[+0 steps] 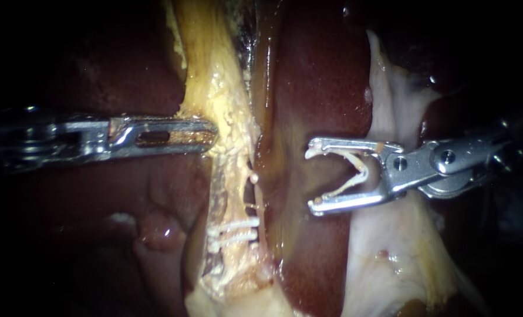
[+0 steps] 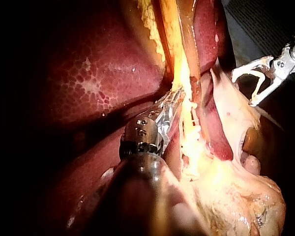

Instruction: Clipping third clip left tube

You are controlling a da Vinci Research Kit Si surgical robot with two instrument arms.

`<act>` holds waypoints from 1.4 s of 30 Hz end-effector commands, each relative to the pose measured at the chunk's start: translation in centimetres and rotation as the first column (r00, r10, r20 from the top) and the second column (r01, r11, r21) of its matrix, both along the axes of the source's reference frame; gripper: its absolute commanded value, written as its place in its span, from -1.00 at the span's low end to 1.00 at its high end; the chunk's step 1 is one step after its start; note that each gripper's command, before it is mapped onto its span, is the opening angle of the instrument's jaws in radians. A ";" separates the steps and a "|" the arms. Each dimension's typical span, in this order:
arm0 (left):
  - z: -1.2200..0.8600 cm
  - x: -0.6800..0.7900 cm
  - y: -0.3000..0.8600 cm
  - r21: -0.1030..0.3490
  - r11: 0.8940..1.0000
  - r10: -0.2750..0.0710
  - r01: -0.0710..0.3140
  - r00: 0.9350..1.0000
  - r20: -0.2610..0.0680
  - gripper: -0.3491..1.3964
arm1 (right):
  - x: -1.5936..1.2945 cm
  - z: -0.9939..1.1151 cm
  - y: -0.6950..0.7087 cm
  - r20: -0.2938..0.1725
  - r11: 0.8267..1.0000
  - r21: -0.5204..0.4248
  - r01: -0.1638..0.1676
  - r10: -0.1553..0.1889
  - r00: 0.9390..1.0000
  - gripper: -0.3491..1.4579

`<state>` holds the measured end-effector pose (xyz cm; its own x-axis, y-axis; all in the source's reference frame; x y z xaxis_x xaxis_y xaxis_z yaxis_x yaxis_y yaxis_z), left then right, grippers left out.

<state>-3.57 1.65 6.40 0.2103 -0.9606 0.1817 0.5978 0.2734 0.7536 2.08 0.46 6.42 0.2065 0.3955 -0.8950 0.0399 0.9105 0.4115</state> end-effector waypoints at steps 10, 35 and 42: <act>-0.43 0.40 0.53 -0.027 0.996 -0.085 0.086 0.996 0.014 -1.00 | 0.20 0.19 -0.29 -0.030 0.983 0.181 0.040 -0.035 0.999 0.05; -0.77 0.63 0.73 -0.063 0.991 -0.115 0.117 0.993 0.034 -1.00 | 1.21 1.42 -0.45 0.029 0.901 0.431 0.044 -0.063 0.998 0.00; -0.80 0.62 0.71 -0.063 0.991 -0.117 0.119 0.993 0.033 -1.00 | 1.31 1.50 -0.43 0.034 0.894 0.446 0.042 -0.064 0.997 0.00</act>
